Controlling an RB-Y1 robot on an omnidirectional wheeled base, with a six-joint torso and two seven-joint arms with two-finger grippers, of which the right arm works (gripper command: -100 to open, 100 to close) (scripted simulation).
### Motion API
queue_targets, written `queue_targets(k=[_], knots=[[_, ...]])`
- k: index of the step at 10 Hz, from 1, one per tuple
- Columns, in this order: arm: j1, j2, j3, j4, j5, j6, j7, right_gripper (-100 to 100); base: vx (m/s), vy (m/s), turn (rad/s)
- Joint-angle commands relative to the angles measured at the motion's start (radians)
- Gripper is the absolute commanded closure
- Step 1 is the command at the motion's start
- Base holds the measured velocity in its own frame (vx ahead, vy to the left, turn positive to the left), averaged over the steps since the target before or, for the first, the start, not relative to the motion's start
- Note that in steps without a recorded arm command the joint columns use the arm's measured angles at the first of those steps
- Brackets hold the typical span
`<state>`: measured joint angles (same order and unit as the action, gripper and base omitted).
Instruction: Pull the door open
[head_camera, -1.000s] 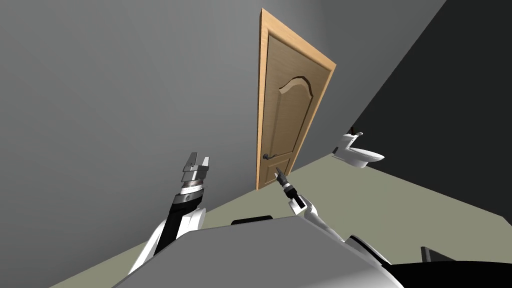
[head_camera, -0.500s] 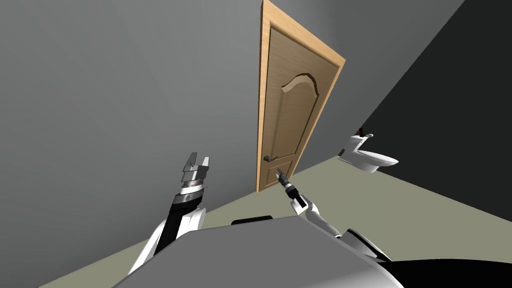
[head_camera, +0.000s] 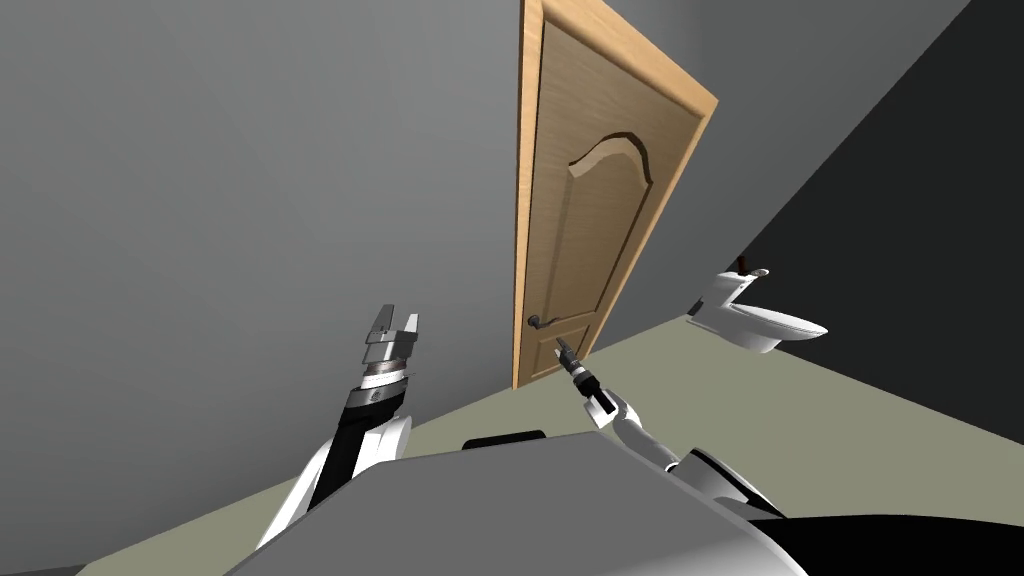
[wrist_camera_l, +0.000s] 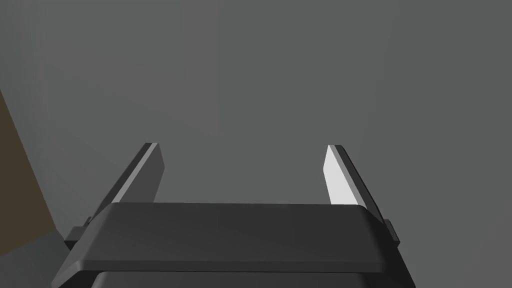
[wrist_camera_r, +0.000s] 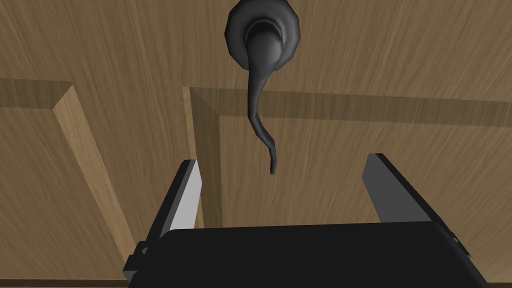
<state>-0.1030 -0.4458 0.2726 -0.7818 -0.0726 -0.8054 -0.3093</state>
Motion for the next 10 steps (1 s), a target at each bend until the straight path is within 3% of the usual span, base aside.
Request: queue_targets(k=[1,3,4,6,10], knots=[[0.011,-0.016,-0.021,0.026,-0.012,-0.022,-0.009,-100,0.107,0.061,0.197],[0.014,-0.021,-0.028,0.036,-0.016,-0.029,-0.012,-100,0.15,0.072,0.154],[0.027,-0.04,-0.054,0.068,-0.031,-0.056,-0.023,-100,0.145,0.102,0.266],[0.032,-0.047,-0.063,0.079,-0.037,-0.065,-0.027,-100,0.144,0.055,0.171],[0.057,-0.084,-0.112,0.14,-0.065,-0.116,-0.048,-100,0.132,0.03,0.172]])
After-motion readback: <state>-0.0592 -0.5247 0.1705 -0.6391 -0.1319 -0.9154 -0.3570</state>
